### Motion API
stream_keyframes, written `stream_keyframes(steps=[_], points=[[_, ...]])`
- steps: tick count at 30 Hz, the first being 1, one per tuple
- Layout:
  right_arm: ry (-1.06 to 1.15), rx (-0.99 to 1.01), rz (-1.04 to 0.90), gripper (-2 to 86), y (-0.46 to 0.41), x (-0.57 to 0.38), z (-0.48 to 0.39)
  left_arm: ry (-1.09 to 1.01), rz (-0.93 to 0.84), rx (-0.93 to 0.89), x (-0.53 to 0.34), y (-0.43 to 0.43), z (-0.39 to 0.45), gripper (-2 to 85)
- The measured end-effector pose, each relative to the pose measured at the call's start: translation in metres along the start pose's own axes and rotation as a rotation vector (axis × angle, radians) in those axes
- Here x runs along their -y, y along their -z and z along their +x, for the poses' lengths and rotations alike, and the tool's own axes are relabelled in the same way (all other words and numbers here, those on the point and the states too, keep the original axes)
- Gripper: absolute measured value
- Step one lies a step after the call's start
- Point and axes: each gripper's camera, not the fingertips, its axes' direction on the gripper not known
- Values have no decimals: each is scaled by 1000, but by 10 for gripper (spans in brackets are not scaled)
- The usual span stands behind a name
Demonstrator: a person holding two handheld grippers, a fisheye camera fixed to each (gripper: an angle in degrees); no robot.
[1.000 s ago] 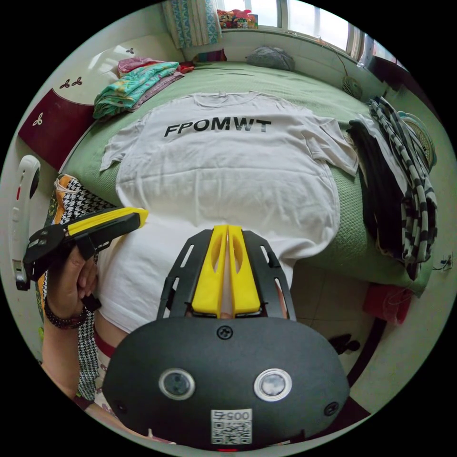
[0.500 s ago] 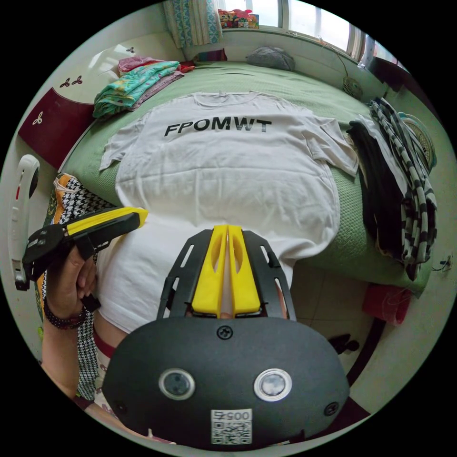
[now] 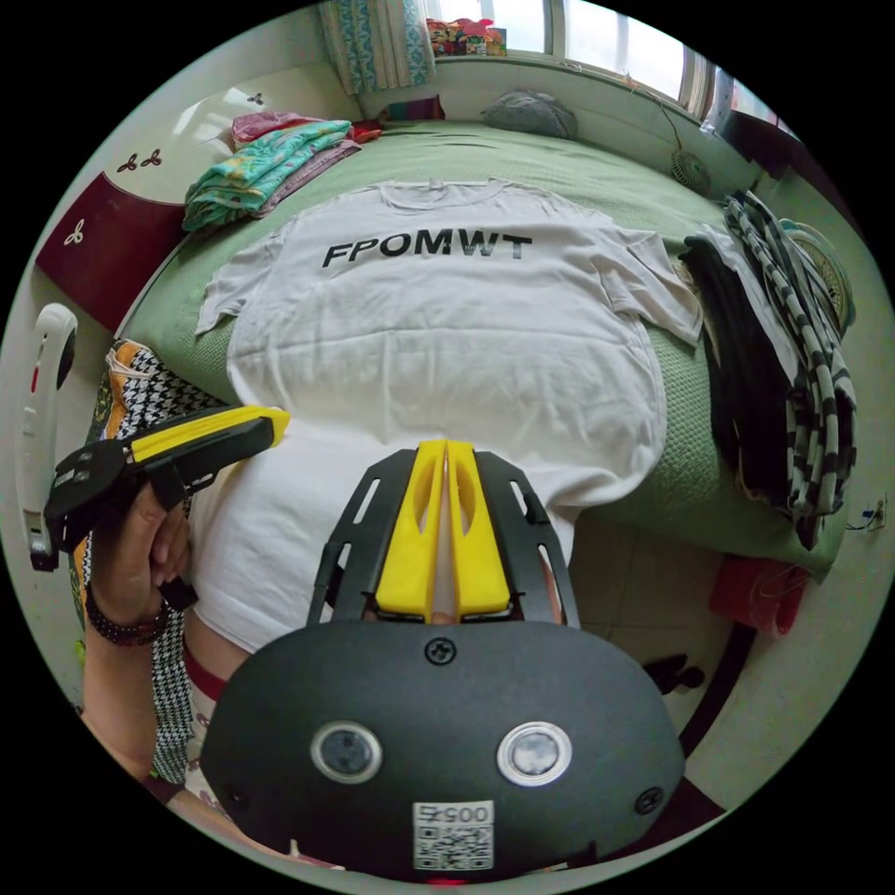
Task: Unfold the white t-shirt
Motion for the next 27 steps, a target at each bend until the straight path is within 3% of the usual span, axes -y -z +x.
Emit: stream_keyframes(steps=[27], points=[[9, -20, -5, -9, -15, 22, -24, -6, -7, -1, -20, 26, -50, -3]])
